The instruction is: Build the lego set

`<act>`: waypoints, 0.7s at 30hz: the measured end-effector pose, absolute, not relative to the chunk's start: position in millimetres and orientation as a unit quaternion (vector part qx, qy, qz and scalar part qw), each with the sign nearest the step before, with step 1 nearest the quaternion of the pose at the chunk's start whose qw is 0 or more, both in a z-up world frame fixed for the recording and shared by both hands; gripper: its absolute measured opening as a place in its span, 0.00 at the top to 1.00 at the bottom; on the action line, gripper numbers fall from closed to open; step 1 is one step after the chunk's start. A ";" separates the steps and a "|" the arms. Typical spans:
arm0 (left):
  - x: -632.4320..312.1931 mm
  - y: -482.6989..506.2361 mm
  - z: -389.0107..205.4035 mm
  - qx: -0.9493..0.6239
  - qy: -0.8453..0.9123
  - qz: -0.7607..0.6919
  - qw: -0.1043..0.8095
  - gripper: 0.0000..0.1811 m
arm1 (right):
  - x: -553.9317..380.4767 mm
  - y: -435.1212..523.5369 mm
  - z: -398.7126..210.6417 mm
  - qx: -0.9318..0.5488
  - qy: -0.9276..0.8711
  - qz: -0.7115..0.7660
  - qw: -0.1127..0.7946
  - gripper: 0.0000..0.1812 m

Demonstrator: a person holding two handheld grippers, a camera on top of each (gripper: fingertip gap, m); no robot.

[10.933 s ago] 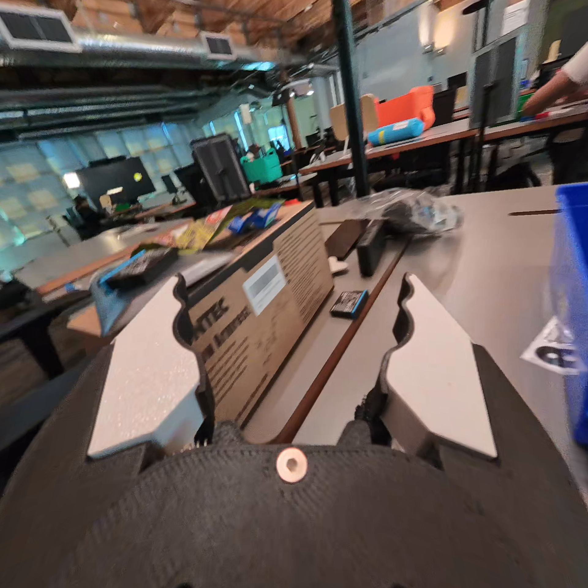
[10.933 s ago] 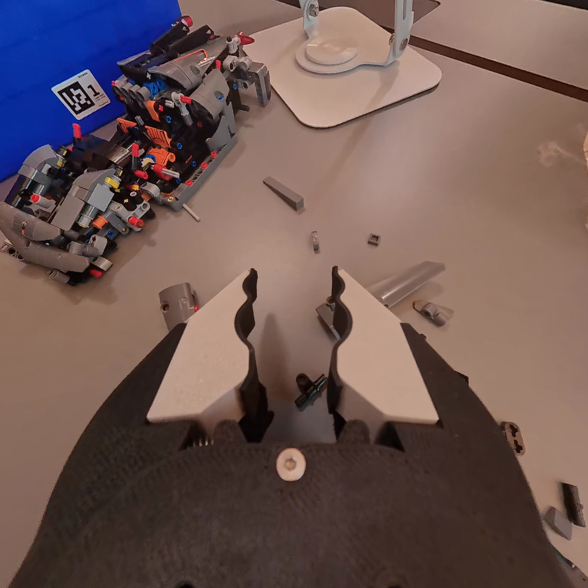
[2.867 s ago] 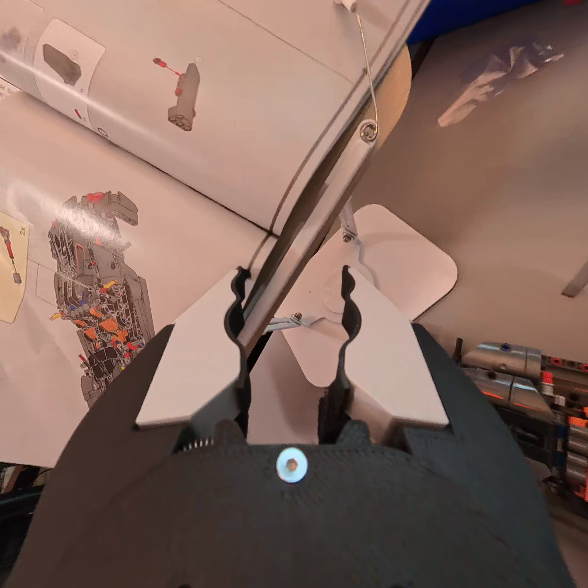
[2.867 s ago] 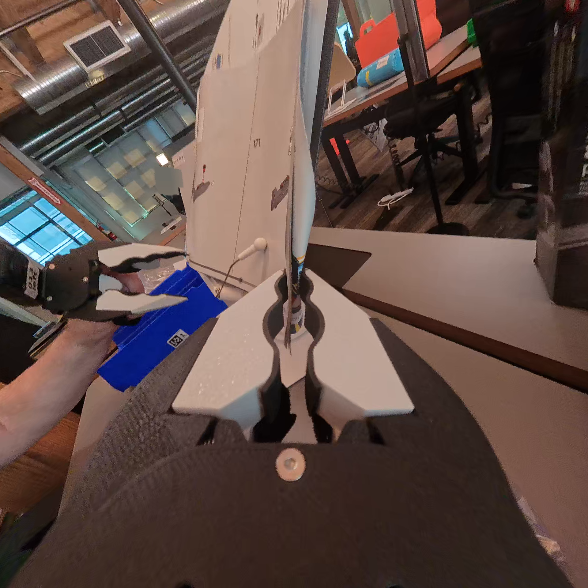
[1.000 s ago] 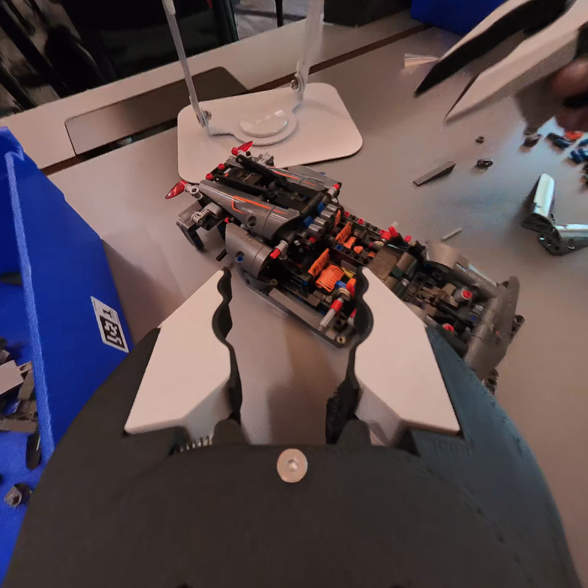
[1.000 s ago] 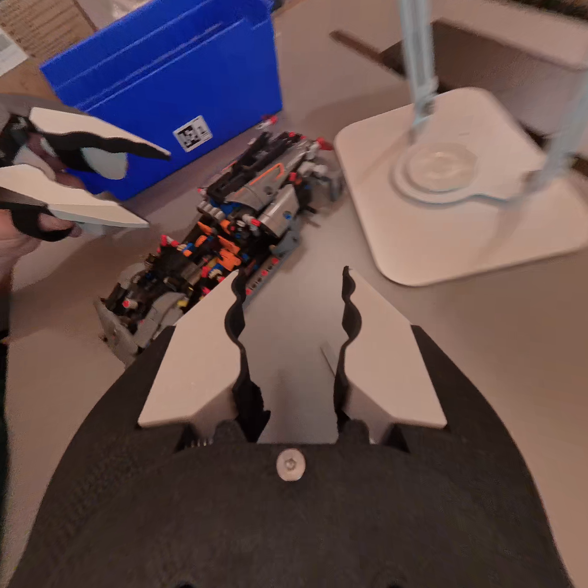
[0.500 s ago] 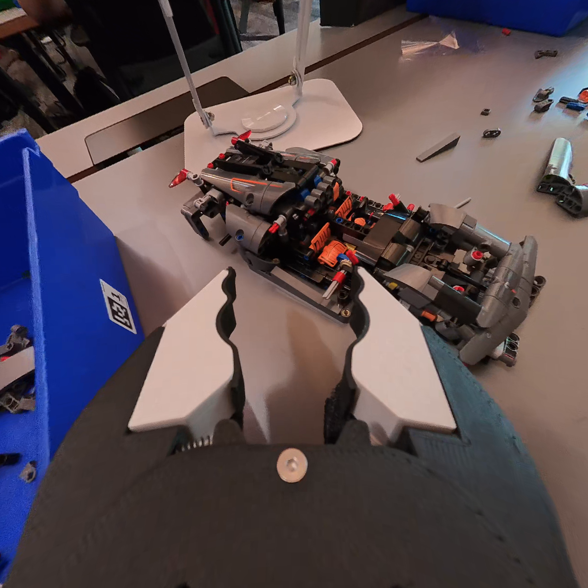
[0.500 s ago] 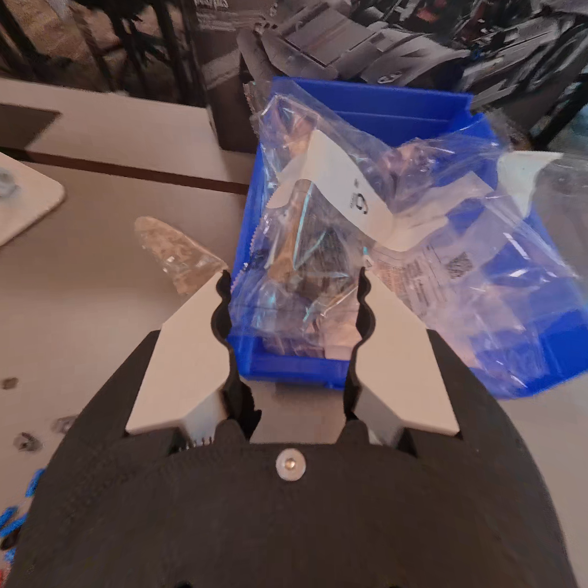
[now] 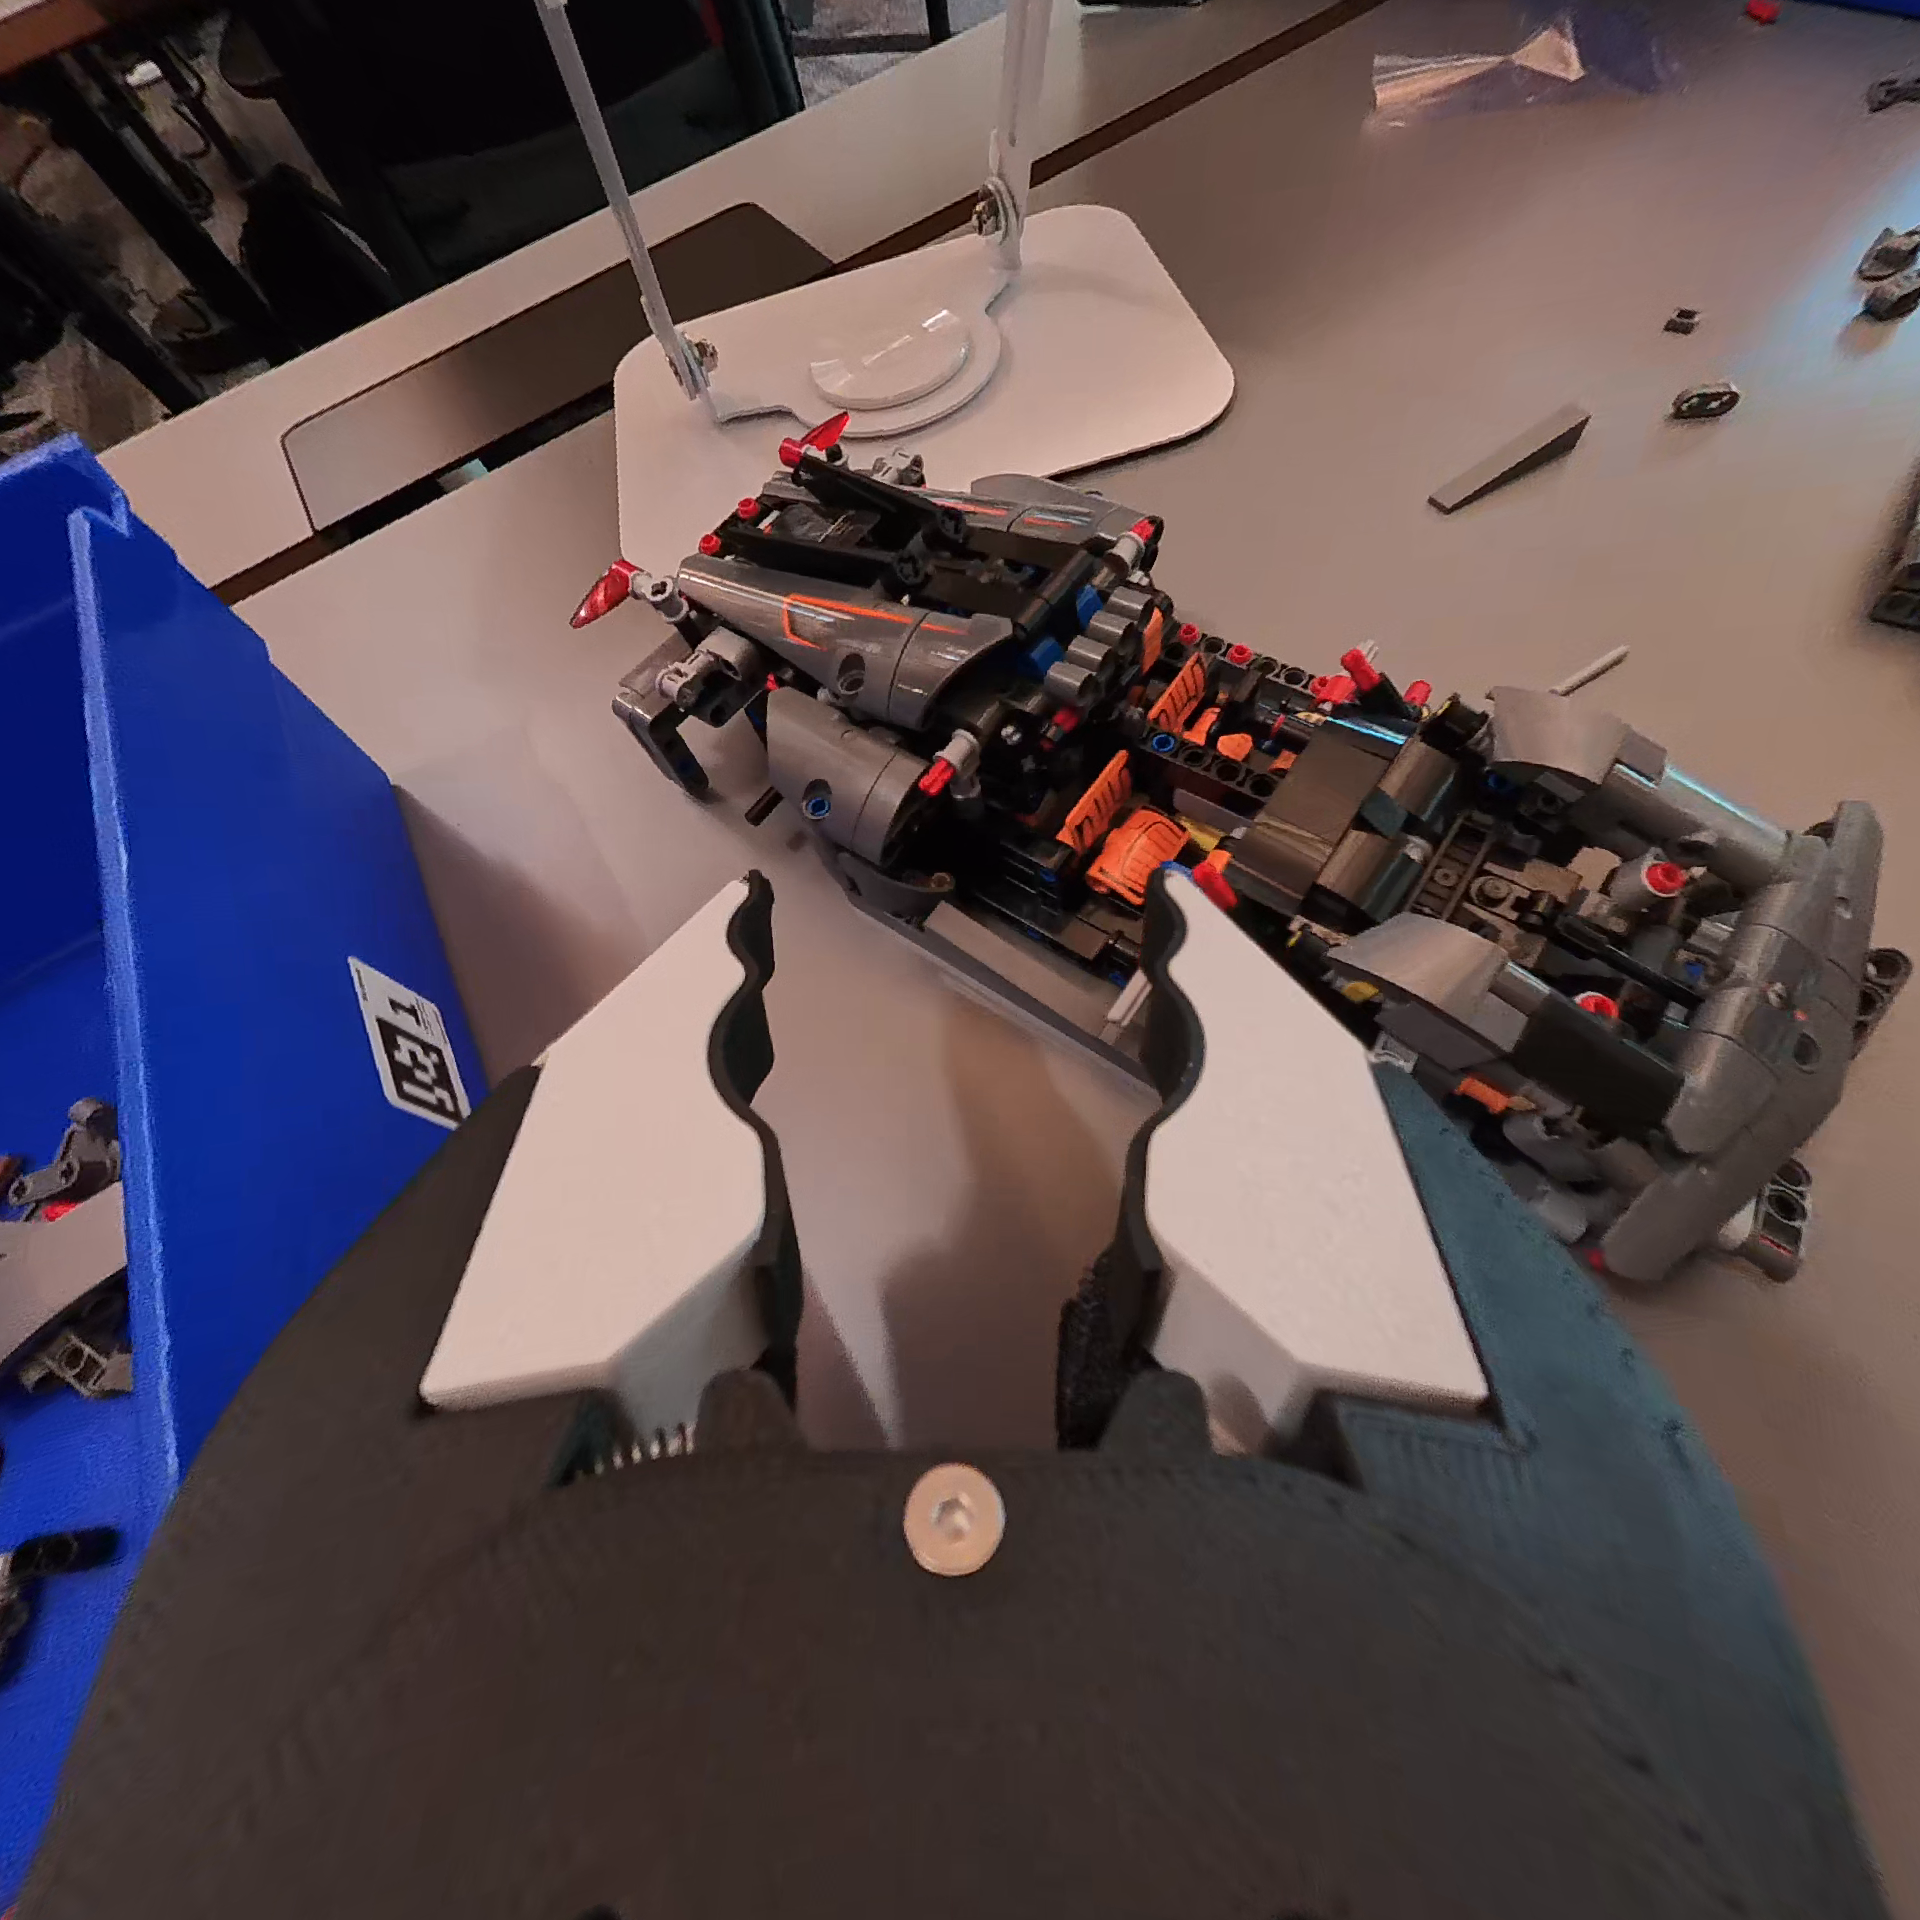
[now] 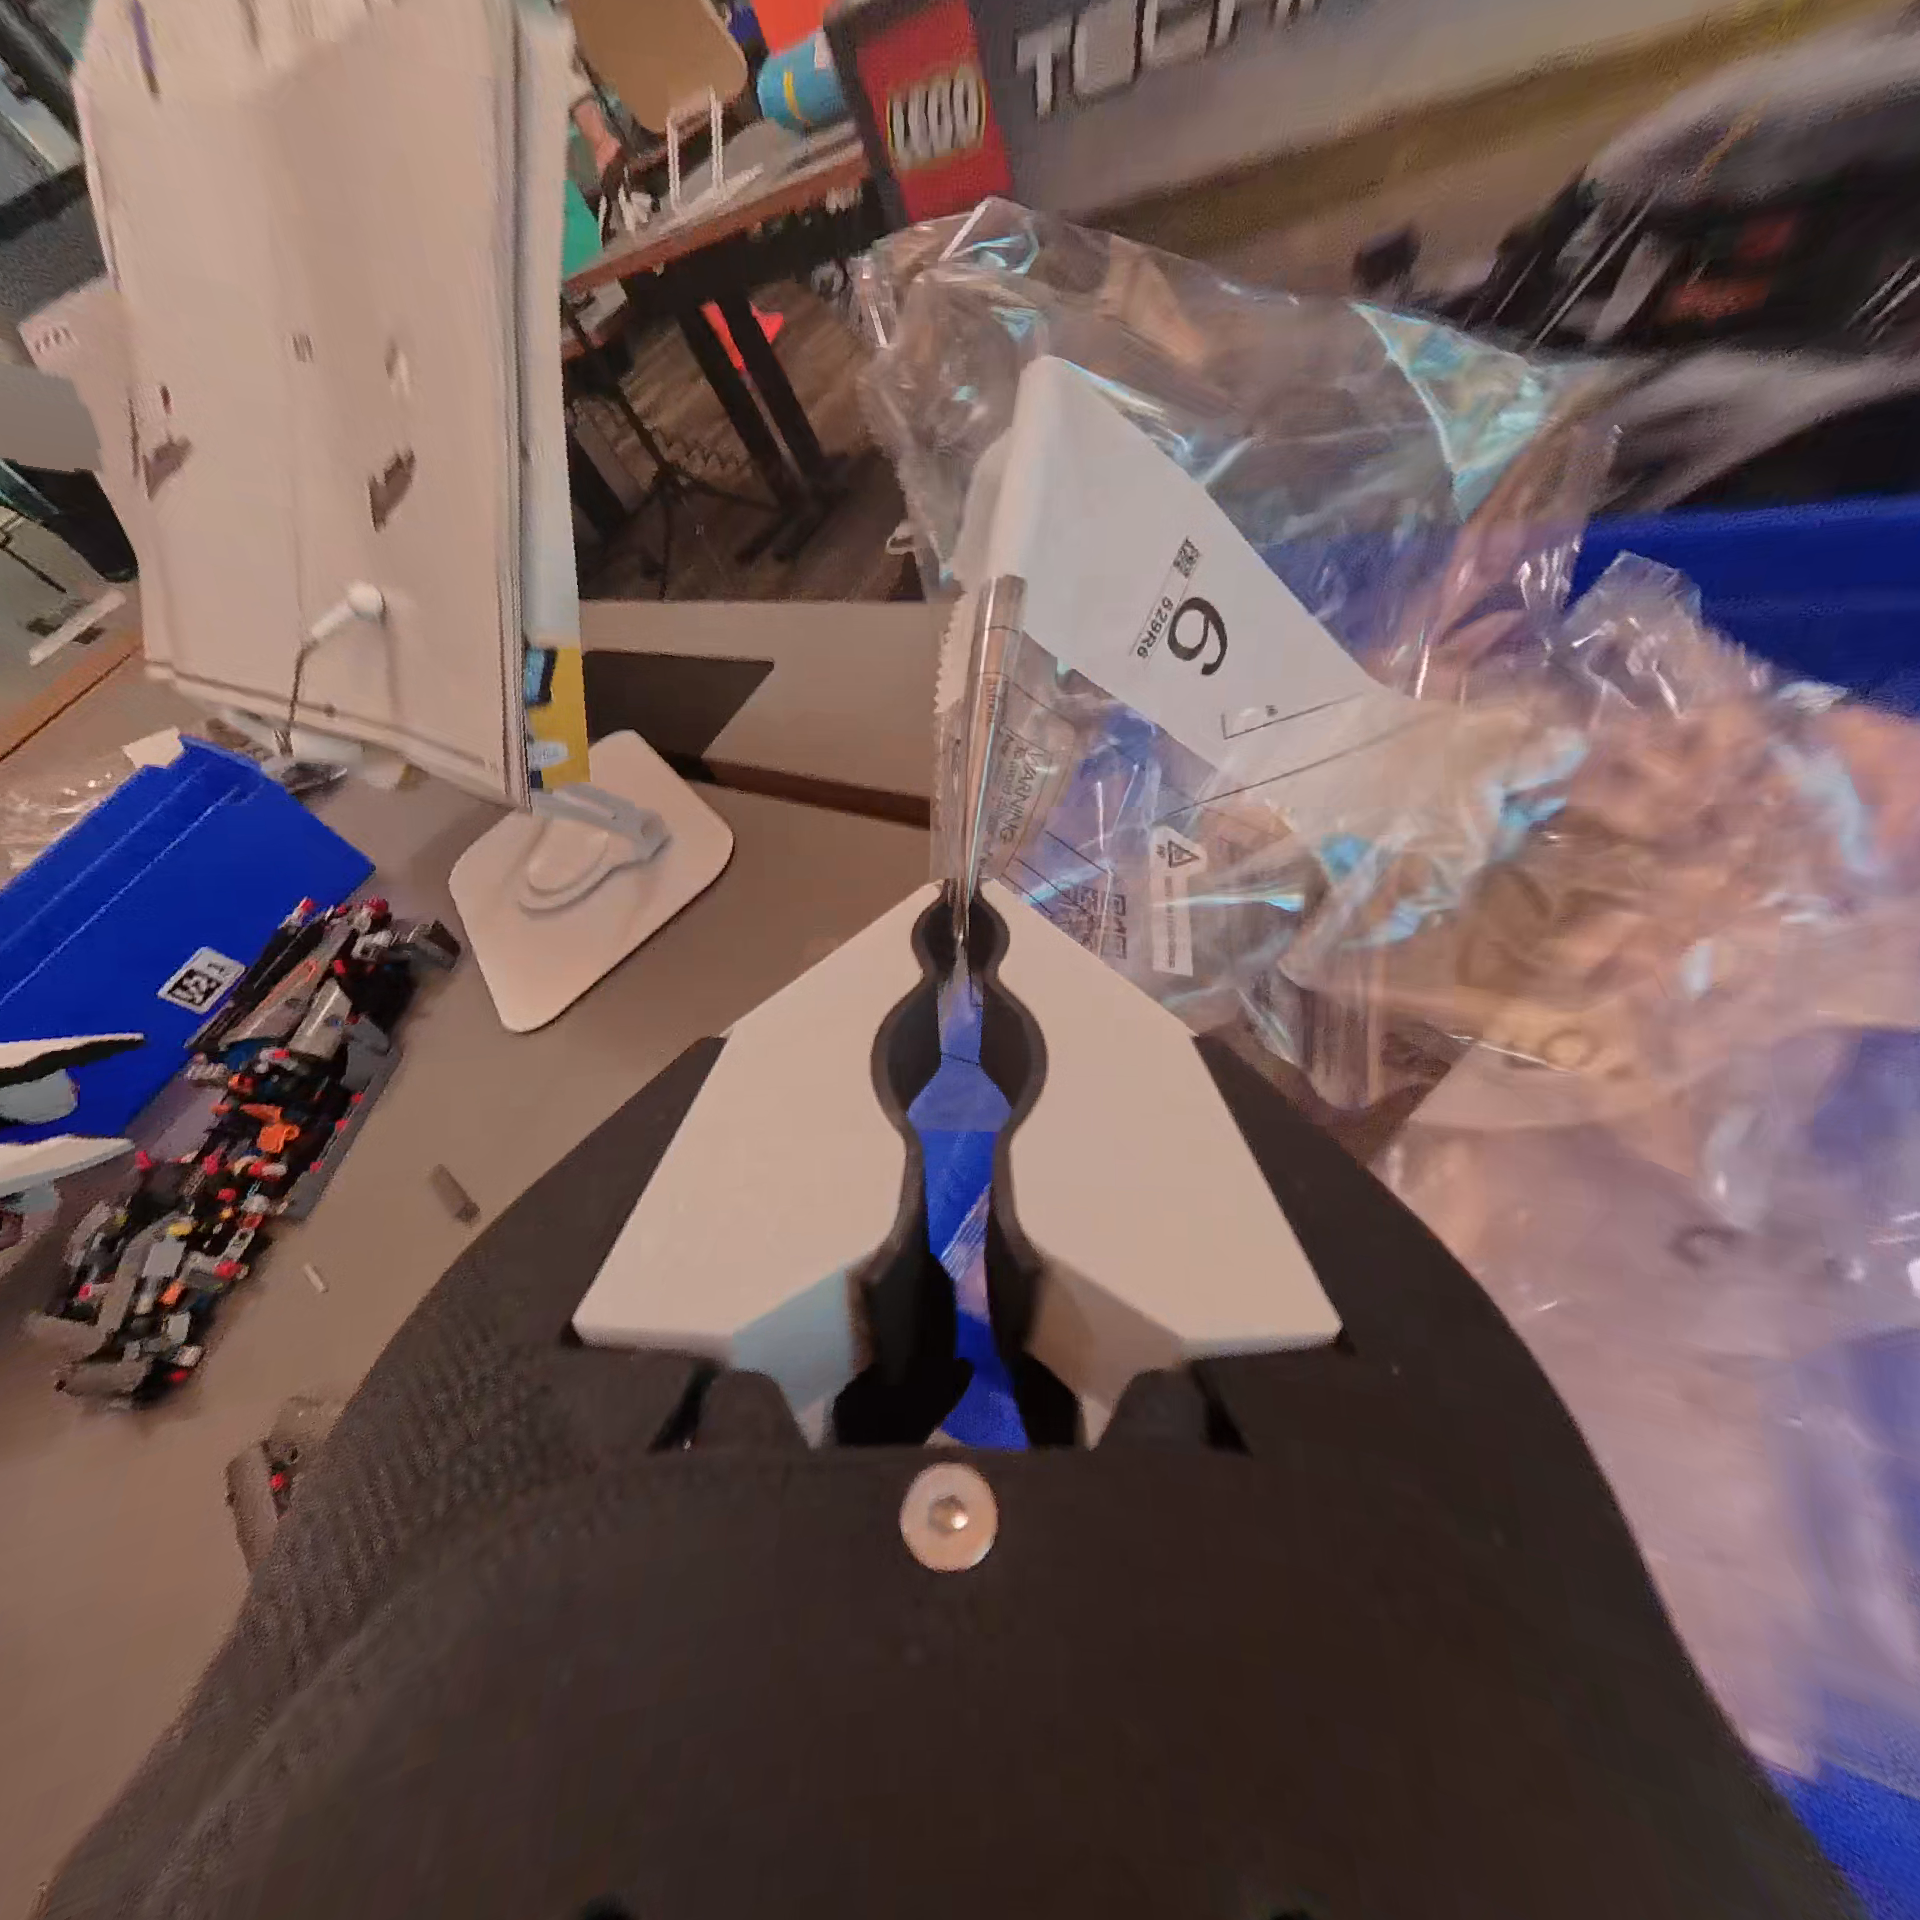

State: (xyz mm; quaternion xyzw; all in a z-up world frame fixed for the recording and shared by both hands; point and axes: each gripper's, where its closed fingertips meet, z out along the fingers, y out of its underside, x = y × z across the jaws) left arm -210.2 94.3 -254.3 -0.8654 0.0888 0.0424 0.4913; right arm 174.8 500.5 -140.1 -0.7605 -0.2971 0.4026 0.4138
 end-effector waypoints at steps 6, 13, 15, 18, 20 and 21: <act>-215.5 95.6 -257.1 -0.871 0.084 0.055 0.482 0.62 | 198.0 528.4 -93.9 -0.761 -0.322 0.320 0.464 1.00; -216.0 96.5 -263.1 -0.879 0.088 0.062 0.464 0.62 | 199.6 536.4 -135.5 -0.798 -0.349 0.252 0.422 1.00; -216.1 96.2 -264.7 -0.882 0.088 0.062 0.460 0.62 | 199.2 536.6 -156.4 -0.811 -0.357 0.238 0.398 0.94; -216.5 96.1 -267.3 -0.884 0.090 0.067 0.453 0.62 | 195.8 528.3 -185.8 -0.827 -0.378 0.229 0.348 0.83; -216.2 96.3 -267.8 -0.885 0.092 0.068 0.451 0.62 | 206.0 519.3 -200.6 -0.841 -0.397 0.190 0.316 0.76; -216.4 96.3 -267.6 -0.885 0.091 0.067 0.452 0.62 | 208.9 514.2 -196.5 -0.831 -0.410 0.178 0.332 0.73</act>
